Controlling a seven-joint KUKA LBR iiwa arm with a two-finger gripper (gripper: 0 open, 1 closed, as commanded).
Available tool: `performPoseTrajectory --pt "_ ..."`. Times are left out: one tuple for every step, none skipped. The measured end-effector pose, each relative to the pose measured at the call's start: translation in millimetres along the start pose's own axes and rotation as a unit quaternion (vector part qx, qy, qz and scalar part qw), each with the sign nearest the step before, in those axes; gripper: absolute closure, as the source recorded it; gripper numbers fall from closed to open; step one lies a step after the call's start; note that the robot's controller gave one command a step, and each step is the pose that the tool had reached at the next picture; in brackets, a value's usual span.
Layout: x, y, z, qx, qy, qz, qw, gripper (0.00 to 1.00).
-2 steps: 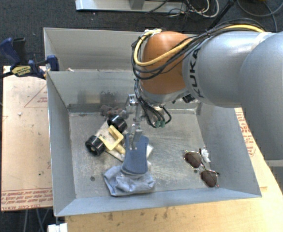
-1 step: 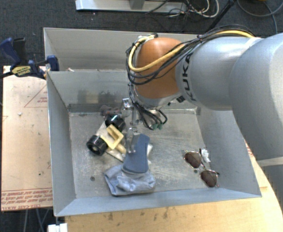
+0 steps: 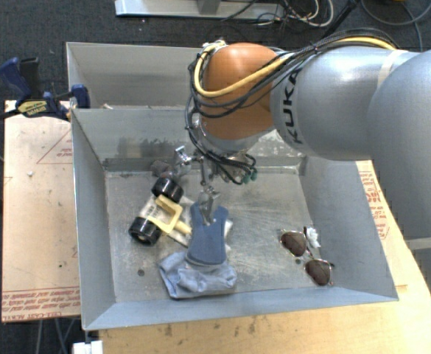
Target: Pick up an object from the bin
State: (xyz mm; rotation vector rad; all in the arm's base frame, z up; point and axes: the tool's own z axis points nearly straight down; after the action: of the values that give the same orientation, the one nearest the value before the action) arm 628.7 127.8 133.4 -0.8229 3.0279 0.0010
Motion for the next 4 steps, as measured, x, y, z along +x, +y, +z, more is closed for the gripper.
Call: performPoseTrajectory --pt "-0.9 -4.3 21.0 0.002 -0.0049 -0.023 0.9997 0.0" --pt "-27.7 -8.0 54.8 0.0 0.0024 -0.224 0.9746 1.0" --pt "-27.8 -8.0 54.8 0.0 0.0023 -0.224 0.9746 1.0" --pt "-27.6 -8.3 51.8 0.0 0.0025 -0.224 0.9746 1.0"
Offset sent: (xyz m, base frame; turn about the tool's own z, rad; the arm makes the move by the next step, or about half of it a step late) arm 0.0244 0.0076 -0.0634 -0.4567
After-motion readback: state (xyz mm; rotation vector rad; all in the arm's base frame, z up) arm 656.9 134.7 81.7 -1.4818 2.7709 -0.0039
